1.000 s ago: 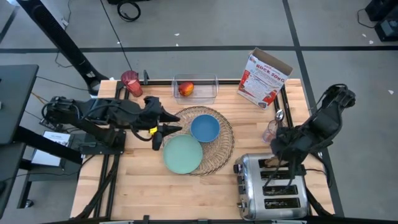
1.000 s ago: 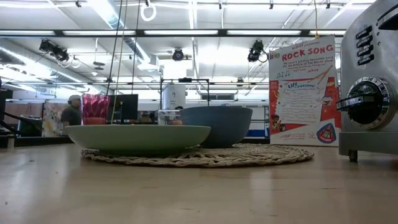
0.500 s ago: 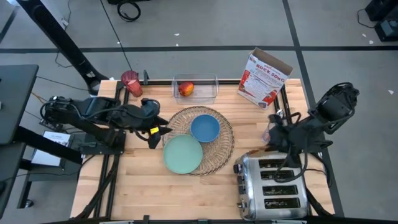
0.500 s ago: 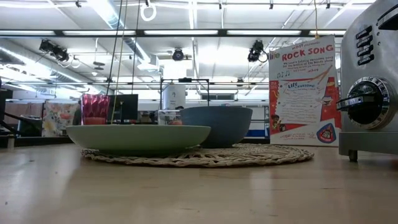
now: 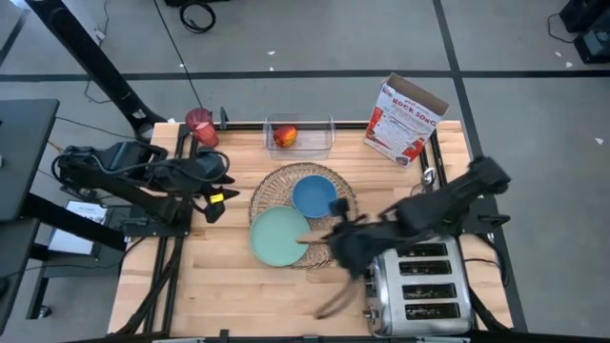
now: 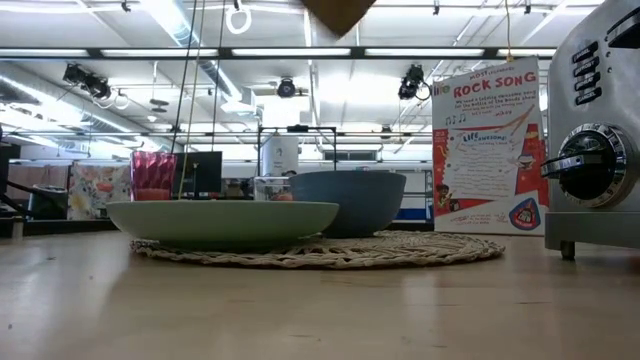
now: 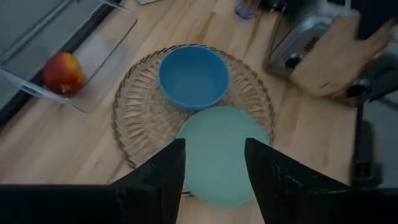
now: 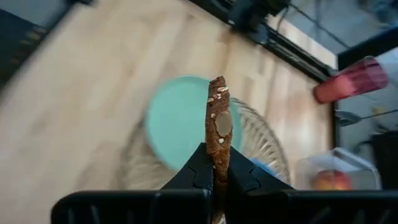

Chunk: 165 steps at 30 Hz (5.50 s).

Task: Arrange a breakfast setting
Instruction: Put the toasted bread on the green plate, then put the orange spoon on the table mat to the right of the blue bowl

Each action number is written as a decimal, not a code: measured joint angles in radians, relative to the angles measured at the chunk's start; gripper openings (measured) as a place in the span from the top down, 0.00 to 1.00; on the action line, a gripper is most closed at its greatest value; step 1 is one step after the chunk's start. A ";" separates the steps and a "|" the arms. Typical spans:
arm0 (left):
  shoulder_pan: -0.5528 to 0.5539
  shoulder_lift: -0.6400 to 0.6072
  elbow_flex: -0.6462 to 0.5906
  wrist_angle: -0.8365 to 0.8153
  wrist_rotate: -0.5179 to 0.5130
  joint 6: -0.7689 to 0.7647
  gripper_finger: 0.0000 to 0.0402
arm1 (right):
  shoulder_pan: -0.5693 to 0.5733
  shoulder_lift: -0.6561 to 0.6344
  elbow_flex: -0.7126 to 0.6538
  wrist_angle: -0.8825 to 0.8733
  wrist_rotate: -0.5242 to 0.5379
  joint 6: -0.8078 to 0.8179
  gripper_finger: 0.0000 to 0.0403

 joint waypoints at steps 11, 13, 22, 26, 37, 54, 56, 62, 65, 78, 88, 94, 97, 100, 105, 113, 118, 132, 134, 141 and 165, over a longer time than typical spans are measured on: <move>0.001 -0.006 0.000 -0.004 0.002 0.077 0.57 | -0.107 0.281 0.000 0.295 0.012 -0.134 0.97; 0.001 -0.006 0.000 -0.007 0.002 0.076 0.57 | -0.115 0.316 0.000 0.312 0.011 -0.158 0.97; 0.001 -0.005 0.000 -0.004 0.002 0.077 0.57 | -0.160 0.441 -0.001 0.354 0.047 -0.206 0.97; 0.001 -0.005 0.000 -0.004 0.002 0.086 0.57 | -0.176 0.475 -0.001 0.367 0.057 -0.276 0.97; 0.001 -0.003 0.000 -0.005 0.002 0.073 0.57 | -0.201 0.511 -0.001 0.384 -0.078 -0.267 0.83; -0.036 -0.048 0.000 0.096 0.002 0.075 0.57 | -0.213 0.295 0.002 0.259 -0.267 -0.198 0.47; -0.055 -0.062 0.000 0.155 0.002 0.098 0.57 | -0.215 0.233 0.002 0.197 -0.264 -0.131 0.46; -0.095 -0.077 0.000 0.372 -0.001 0.255 0.57 | -0.272 0.037 0.003 -0.058 -0.252 0.199 0.46; -0.101 -0.069 0.000 0.477 -0.001 0.346 0.57 | -0.310 -0.043 0.003 -0.215 -0.270 0.356 0.47; -0.086 -0.034 0.000 0.577 -0.002 0.443 0.57 | -0.437 -0.268 -0.014 -0.706 -0.187 0.781 0.46; -0.089 -0.009 0.000 0.569 -0.002 0.404 0.57 | -0.631 -0.530 -0.278 -0.719 -0.391 0.722 0.45; -0.090 -0.010 0.000 0.568 -0.001 0.373 0.57 | -0.677 -0.768 -0.428 -0.716 -0.457 0.848 0.43; -0.083 -0.010 0.000 0.569 -0.001 0.373 0.57 | -0.709 -0.865 -0.499 -0.715 -0.429 0.939 0.42; -0.068 -0.010 0.000 0.572 -0.002 0.366 0.57 | -0.741 -0.947 -0.562 -0.715 -0.410 1.001 0.42; -0.064 -0.010 0.000 0.573 -0.002 0.361 0.57 | -0.784 -1.056 -0.631 -0.715 -0.341 1.059 0.42; -0.064 -0.010 0.000 0.579 -0.002 0.341 0.57 | -0.827 -1.128 -0.759 -0.709 -0.265 1.054 0.42; -0.065 -0.010 0.000 0.593 -0.001 0.343 0.57 | -0.829 -1.139 -0.837 -0.673 -0.265 1.015 0.42; -0.065 -0.010 0.000 0.593 -0.001 0.337 0.57 | -0.829 -1.140 -0.897 -0.519 -0.312 0.932 0.49; -0.065 -0.010 0.000 0.593 -0.001 0.337 0.57 | -0.829 -1.140 -0.897 -0.504 -0.293 0.933 0.53; -0.065 -0.010 0.000 0.593 -0.001 0.337 0.57 | -0.829 -1.140 -0.897 -0.475 -0.331 0.893 0.60; -0.065 -0.010 0.000 0.595 -0.001 0.319 0.57 | -0.829 -1.061 -0.897 -0.395 -0.179 1.097 0.19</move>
